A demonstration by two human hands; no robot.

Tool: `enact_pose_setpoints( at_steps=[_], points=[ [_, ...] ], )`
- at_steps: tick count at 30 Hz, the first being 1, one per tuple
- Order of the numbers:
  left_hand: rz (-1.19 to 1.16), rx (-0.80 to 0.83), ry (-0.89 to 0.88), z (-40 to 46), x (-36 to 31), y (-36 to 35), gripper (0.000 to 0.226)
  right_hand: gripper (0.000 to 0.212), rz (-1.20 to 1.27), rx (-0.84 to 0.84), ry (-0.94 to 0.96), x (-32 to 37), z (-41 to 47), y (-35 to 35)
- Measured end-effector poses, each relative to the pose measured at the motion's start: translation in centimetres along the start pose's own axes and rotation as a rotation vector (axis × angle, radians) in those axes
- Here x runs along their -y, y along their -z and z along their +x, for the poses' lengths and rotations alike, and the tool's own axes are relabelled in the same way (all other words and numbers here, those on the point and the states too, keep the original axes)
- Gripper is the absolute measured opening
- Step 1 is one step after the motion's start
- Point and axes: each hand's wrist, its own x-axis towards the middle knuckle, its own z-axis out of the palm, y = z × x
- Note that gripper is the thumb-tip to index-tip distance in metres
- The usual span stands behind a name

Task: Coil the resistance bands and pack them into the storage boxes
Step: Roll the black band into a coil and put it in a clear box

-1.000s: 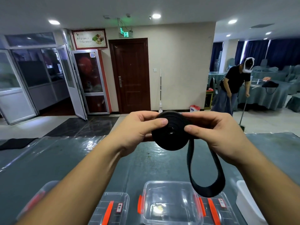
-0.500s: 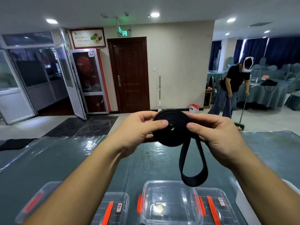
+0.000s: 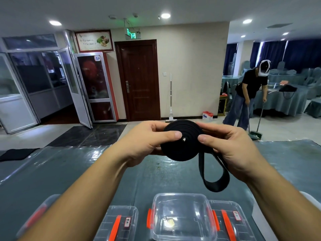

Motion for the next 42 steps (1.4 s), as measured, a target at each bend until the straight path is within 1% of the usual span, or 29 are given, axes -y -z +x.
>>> enact_pose_setpoints(
  at_steps=[1, 3, 5, 7, 9, 11, 13, 17, 19, 22, 25, 27, 29, 32, 33, 34, 37, 39, 41, 42],
  points=[
    [0.004, -0.011, -0.004, 0.0, -0.2, -0.1, 0.031, 0.04, 0.0, 0.003, 0.001, 0.2, 0.0, -0.1],
    [-0.064, -0.086, -0.047, 0.0, -0.2, -0.7, 0.023, 0.037, 0.037, -0.04, 0.032, 0.4, 0.1, -0.4],
    [-0.195, -0.16, -0.091, 0.1, 0.1, -1.5, 0.024, 0.034, 0.086, -0.091, 0.075, 0.4, 0.1, -1.0],
    [-0.295, -0.185, -0.101, 0.2, 0.5, -2.0, 0.03, 0.031, 0.126, -0.122, 0.098, 0.0, 0.0, -1.4],
    [-0.265, -0.163, -0.072, 0.1, 0.8, -1.9, 0.028, 0.029, 0.12, -0.136, 0.089, -0.2, -0.1, -1.4],
    [-0.163, -0.112, -0.027, 0.0, 0.8, -1.3, 0.022, 0.03, 0.064, -0.111, 0.063, -0.2, -0.2, -1.1],
    [-0.106, -0.078, 0.001, 0.0, 0.6, -0.9, 0.021, 0.031, 0.013, -0.087, 0.038, -0.2, -0.2, -0.9],
    [-0.16, -0.114, -0.05, -0.1, 0.6, -1.5, 0.022, 0.024, 0.082, -0.151, 0.048, -0.1, -0.2, -1.6],
    [-0.183, -0.103, -0.074, -0.2, 0.8, -1.7, 0.025, 0.022, 0.125, -0.175, 0.05, 0.0, -0.2, -1.8],
    [-0.243, -0.094, -0.097, -0.1, 1.1, -2.0, 0.03, 0.023, 0.185, -0.189, 0.056, 0.1, -0.3, -2.1],
    [-0.293, -0.095, -0.102, -0.2, 1.3, -2.4, 0.026, 0.025, 0.263, -0.193, 0.038, -0.1, -0.5, -2.2],
    [-0.275, -0.101, -0.073, -0.2, 1.5, -2.4, 0.027, 0.022, 0.22, -0.186, 0.023, -0.1, -0.6, -2.1],
    [-0.189, -0.084, -0.019, -0.1, 1.6, -2.0, 0.026, 0.021, 0.112, -0.161, 0.043, 0.0, -0.7, -1.6],
    [-0.003, 0.03, 0.052, -0.1, 1.3, -0.8, 0.034, 0.026, -0.059, -0.079, 0.085, 0.5, -1.0, -1.2],
    [0.023, 0.054, 0.062, -0.2, 1.1, -0.6, 0.034, 0.025, -0.082, -0.066, 0.083, 0.6, -1.0, -1.2],
    [0.019, 0.048, 0.055, -0.3, 0.9, -0.6, 0.032, 0.024, -0.077, -0.07, 0.079, 0.5, -1.0, -1.2],
    [-0.079, -0.066, -0.016, -0.3, 0.9, -1.5, 0.027, 0.022, 0.015, -0.138, 0.08, 0.2, -0.7, -1.4],
    [-0.157, -0.127, -0.043, -0.3, 1.4, -2.3, 0.024, 0.024, 0.025, -0.179, 0.093, 0.0, -0.6, -1.5],
    [-0.203, -0.132, -0.038, -0.2, 1.8, -2.7, 0.027, 0.026, 0.017, -0.181, 0.103, 0.0, -0.7, -1.3],
    [-0.208, -0.11, -0.021, -0.2, 1.9, -2.7, 0.028, 0.026, 0.008, -0.167, 0.101, 0.0, -0.8, -1.2]
  ],
)
